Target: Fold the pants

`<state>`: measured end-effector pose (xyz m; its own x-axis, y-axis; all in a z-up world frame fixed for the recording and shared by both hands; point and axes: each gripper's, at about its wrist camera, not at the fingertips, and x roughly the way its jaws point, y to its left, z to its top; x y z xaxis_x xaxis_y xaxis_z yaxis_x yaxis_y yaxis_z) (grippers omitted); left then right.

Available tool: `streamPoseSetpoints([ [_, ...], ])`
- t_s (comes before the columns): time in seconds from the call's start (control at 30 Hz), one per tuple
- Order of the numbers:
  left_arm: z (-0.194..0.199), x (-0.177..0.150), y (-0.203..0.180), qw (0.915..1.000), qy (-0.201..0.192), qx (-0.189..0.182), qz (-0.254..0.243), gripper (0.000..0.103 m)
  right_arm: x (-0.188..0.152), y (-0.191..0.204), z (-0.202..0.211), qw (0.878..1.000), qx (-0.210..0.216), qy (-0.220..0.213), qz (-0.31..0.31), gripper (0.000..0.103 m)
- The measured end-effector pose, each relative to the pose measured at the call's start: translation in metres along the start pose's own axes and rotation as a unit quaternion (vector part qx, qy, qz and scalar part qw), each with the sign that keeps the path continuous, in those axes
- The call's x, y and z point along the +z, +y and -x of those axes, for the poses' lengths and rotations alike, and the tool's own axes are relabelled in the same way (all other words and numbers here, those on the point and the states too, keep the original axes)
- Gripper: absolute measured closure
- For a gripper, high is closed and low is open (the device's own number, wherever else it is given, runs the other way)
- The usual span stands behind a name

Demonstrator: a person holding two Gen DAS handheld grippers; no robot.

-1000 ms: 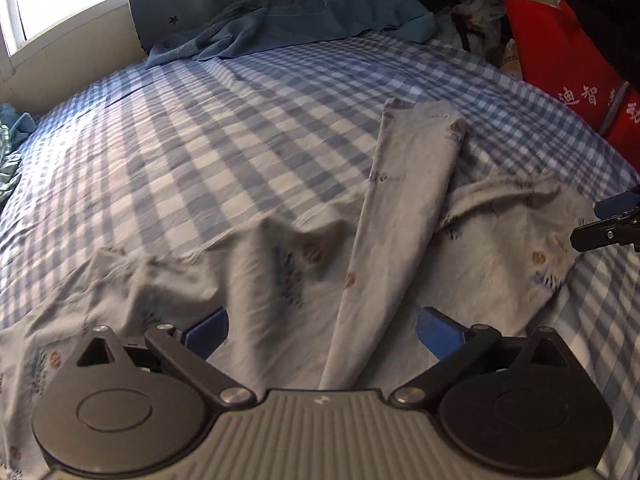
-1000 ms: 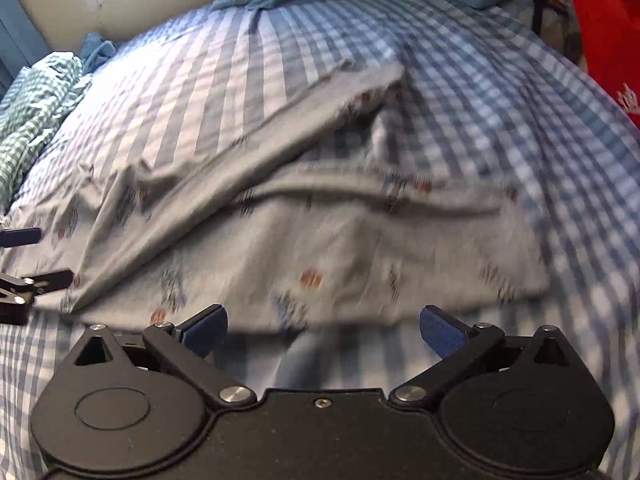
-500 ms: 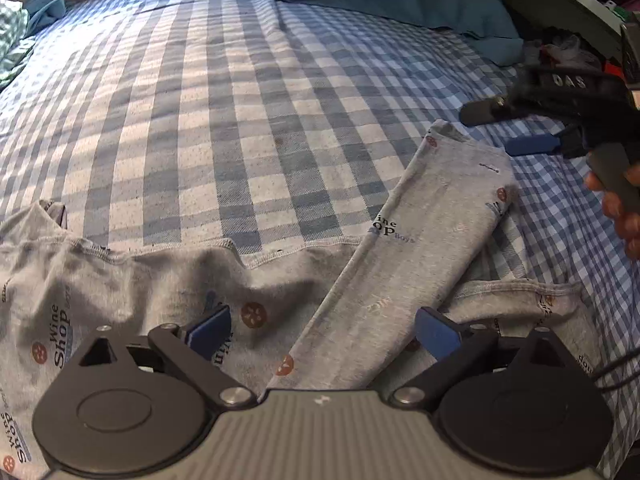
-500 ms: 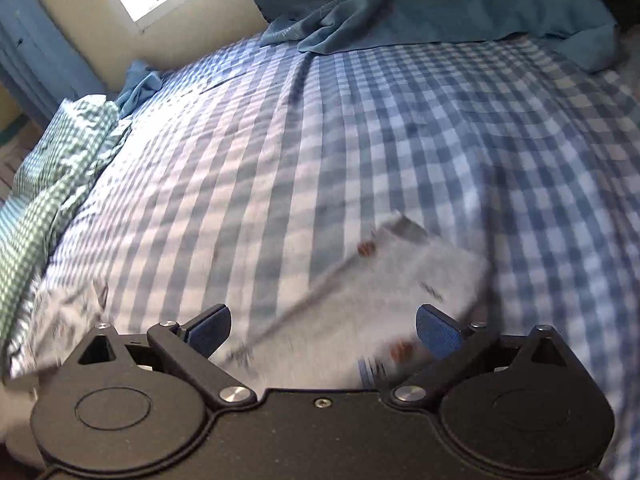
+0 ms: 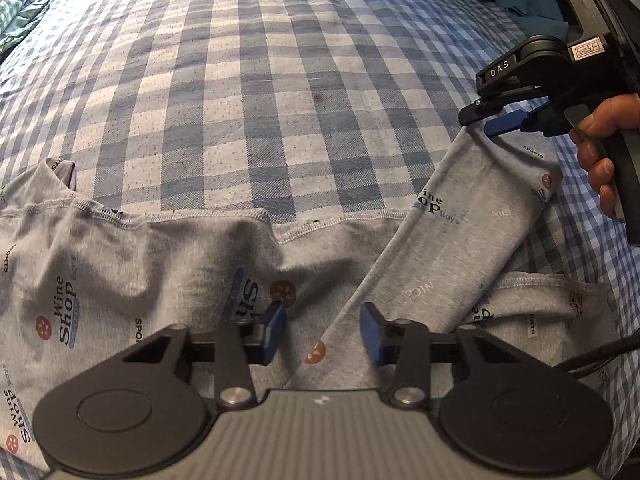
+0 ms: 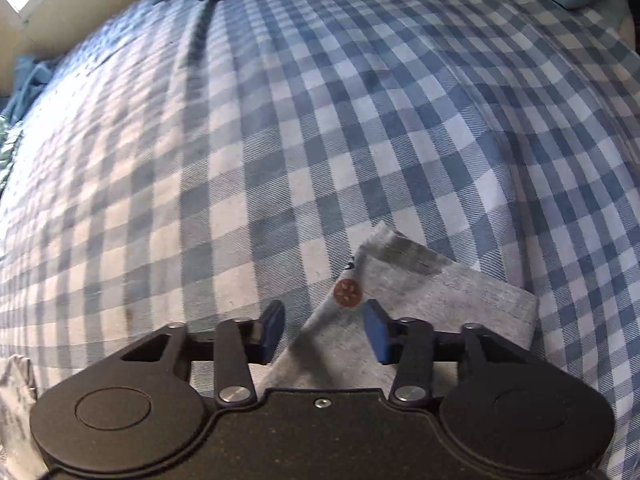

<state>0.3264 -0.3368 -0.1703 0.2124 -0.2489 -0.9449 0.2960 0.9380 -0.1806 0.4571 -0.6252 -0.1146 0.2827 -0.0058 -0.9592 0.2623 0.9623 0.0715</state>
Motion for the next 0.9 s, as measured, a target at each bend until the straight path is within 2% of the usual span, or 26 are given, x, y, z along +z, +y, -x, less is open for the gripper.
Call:
streamPoseSetpoints([
  [0.03, 0.0, 0.0, 0.0, 1.0, 0.001, -0.002, -0.001, 0.087, 0.001, -0.001, -0.001, 1.0, -0.004, -0.002, 0.0, 0.079],
  [0.07, 0.0, 0.0, 0.002, 1.0, 0.002, -0.01, 0.0, 0.101, 0.0, -0.004, 0.0, 1.0, 0.0, -0.004, -0.003, 0.092],
  [0.1, 0.001, 0.0, 0.003, 0.9998, 0.003, -0.017, 0.002, 0.102, -0.001, -0.007, 0.002, 1.0, 0.007, -0.005, -0.009, 0.1],
  [0.13, 0.003, -0.001, 0.003, 0.9997, 0.001, -0.025, 0.002, 0.103, -0.001, -0.01, 0.005, 1.0, 0.012, -0.008, -0.014, 0.102],
  [0.27, 0.017, -0.008, -0.002, 0.9988, -0.019, -0.028, -0.035, 0.103, -0.008, -0.03, 0.038, 0.997, 0.053, -0.048, -0.042, 0.103],
  [0.43, 0.044, -0.019, -0.014, 0.9937, -0.064, -0.023, -0.089, 0.103, -0.029, -0.06, 0.111, 0.986, 0.092, -0.126, -0.058, 0.103],
  [0.47, 0.049, -0.023, -0.017, 0.9913, -0.08, -0.019, -0.103, 0.101, -0.036, -0.065, 0.124, 0.984, 0.094, -0.138, -0.057, 0.103],
  [0.5, 0.054, -0.027, -0.021, 0.9889, -0.088, -0.01, -0.12, 0.088, -0.043, -0.071, 0.139, 0.982, 0.097, -0.151, -0.056, 0.103],
  [0.53, 0.057, -0.03, -0.023, 0.987, -0.092, -0.004, -0.132, 0.061, -0.05, -0.076, 0.15, 0.981, 0.097, -0.159, -0.054, 0.103],
  [0.57, 0.061, -0.033, -0.027, 0.984, -0.103, 0.006, -0.145, 0.039, -0.055, -0.079, 0.158, 0.98, 0.096, -0.164, -0.051, 0.103],
  [0.63, 0.069, -0.043, -0.034, 0.9746, -0.13, 0.02, -0.181, 0.037, -0.064, -0.084, 0.173, 0.98, 0.087, -0.173, -0.043, 0.103],
  [0.7, 0.077, -0.052, -0.045, 0.9634, -0.136, 0.022, -0.23, 0.037, -0.074, -0.089, 0.181, 0.979, 0.079, -0.183, -0.041, 0.103],
  [0.77, 0.081, -0.059, -0.052, 0.9553, -0.147, 0.031, -0.255, 0.035, -0.082, -0.093, 0.188, 0.977, 0.081, -0.191, -0.046, 0.103],
  [0.9, 0.065, -0.061, -0.06, 0.9425, -0.128, 0.048, -0.305, 0.031, -0.096, -0.098, 0.187, 0.978, 0.085, -0.184, -0.051, 0.103],
])
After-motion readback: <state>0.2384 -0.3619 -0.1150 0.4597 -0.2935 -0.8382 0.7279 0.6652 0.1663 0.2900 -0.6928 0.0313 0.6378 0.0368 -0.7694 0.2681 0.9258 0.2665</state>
